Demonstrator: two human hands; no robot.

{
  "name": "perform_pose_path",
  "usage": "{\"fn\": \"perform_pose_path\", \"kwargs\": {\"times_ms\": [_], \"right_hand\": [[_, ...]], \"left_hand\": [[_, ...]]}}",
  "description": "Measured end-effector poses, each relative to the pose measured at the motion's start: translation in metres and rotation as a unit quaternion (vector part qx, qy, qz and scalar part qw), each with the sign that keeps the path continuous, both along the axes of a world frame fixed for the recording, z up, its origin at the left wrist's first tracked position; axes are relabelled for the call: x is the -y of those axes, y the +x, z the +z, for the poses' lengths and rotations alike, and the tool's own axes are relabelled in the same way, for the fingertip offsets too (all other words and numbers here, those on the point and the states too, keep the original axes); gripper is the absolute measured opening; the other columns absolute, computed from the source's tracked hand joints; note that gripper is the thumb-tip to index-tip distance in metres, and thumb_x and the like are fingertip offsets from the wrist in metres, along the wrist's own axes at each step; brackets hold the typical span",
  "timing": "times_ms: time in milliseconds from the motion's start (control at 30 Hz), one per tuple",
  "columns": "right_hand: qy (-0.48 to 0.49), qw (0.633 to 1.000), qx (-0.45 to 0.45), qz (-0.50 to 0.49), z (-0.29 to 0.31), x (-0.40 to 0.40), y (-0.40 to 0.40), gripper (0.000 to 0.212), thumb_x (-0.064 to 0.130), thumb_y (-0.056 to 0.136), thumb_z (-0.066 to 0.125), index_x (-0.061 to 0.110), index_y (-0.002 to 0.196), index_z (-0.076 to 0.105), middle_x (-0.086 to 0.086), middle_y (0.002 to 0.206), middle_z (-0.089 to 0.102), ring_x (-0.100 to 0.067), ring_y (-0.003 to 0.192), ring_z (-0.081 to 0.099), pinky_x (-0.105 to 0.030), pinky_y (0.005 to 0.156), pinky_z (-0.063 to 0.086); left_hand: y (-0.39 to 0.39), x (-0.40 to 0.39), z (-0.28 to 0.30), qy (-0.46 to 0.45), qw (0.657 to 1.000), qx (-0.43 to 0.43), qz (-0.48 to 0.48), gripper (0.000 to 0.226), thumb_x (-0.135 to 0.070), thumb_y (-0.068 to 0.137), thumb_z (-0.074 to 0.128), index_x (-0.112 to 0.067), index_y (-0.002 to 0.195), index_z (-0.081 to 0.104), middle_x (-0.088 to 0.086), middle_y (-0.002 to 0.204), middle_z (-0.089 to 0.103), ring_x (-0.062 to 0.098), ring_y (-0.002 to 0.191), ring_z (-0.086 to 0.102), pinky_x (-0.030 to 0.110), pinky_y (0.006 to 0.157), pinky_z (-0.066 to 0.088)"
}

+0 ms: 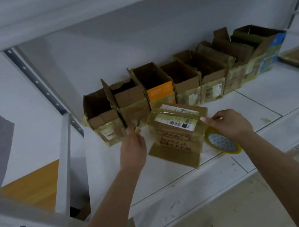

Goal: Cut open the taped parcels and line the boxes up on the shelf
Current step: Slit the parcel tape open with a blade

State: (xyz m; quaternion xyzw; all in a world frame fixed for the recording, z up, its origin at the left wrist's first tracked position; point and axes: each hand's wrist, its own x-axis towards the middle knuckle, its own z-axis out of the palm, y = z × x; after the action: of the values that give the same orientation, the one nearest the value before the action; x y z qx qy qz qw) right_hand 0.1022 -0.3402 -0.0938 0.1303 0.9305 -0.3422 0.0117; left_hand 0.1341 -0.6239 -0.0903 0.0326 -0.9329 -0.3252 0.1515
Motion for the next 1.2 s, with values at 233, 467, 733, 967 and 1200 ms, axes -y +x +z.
{"fn": "perform_pose_path", "kwargs": {"times_ms": [233,467,733,967,1200], "right_hand": [[-0.073,0.997,0.023,0.023,0.0,-0.008,-0.002,0.052,0.064,0.094,0.042,0.019,0.094,0.068,-0.006,0.094,0.066,-0.028,0.093,0.062,-0.04,0.086,0.05],[-0.287,0.946,0.12,0.089,0.005,-0.054,-0.002,0.022,0.015,0.092,0.064,0.031,0.105,0.07,0.0,0.106,0.069,-0.019,0.093,0.066,-0.026,0.074,0.053],[-0.059,0.986,0.101,0.114,-0.005,-0.058,-0.012,0.022,0.036,0.089,0.07,0.024,0.107,0.066,0.0,0.118,0.057,-0.02,0.106,0.057,-0.029,0.087,0.047],[0.058,0.974,0.164,0.147,-0.005,-0.055,-0.015,0.042,0.052,0.091,0.058,0.015,0.109,0.069,-0.004,0.109,0.065,-0.022,0.102,0.059,-0.038,0.095,0.048],[-0.103,0.98,0.091,0.142,-0.001,-0.071,-0.004,0.025,0.04,0.092,0.065,0.017,0.094,0.076,-0.004,0.098,0.072,-0.019,0.094,0.065,-0.033,0.087,0.052]], "left_hand": [[-0.048,-0.118,0.043,0.004,0.957,0.038,-0.287,0.034,-0.031,0.106,0.031,-0.025,0.081,0.054,-0.01,0.066,0.059,0.011,0.061,0.058,0.033,0.064,0.05],[-0.08,-0.138,0.009,-0.078,0.96,0.111,-0.244,0.042,-0.036,0.104,0.033,-0.027,0.068,0.053,-0.009,0.063,0.059,0.011,0.069,0.059,0.03,0.068,0.045],[-0.075,-0.135,0.011,-0.063,0.956,0.123,-0.257,0.041,-0.034,0.105,0.034,-0.028,0.068,0.05,-0.01,0.061,0.058,0.004,0.062,0.054,0.027,0.062,0.037],[-0.068,-0.136,0.034,-0.115,0.914,0.215,-0.323,0.04,-0.037,0.104,0.036,-0.026,0.068,0.051,0.003,0.08,0.063,0.017,0.076,0.056,0.04,0.076,0.046],[-0.063,-0.154,0.054,-0.249,0.871,0.265,-0.331,0.035,-0.033,0.105,0.035,-0.019,0.08,0.055,0.011,0.1,0.062,0.024,0.089,0.055,0.035,0.077,0.044]]}}
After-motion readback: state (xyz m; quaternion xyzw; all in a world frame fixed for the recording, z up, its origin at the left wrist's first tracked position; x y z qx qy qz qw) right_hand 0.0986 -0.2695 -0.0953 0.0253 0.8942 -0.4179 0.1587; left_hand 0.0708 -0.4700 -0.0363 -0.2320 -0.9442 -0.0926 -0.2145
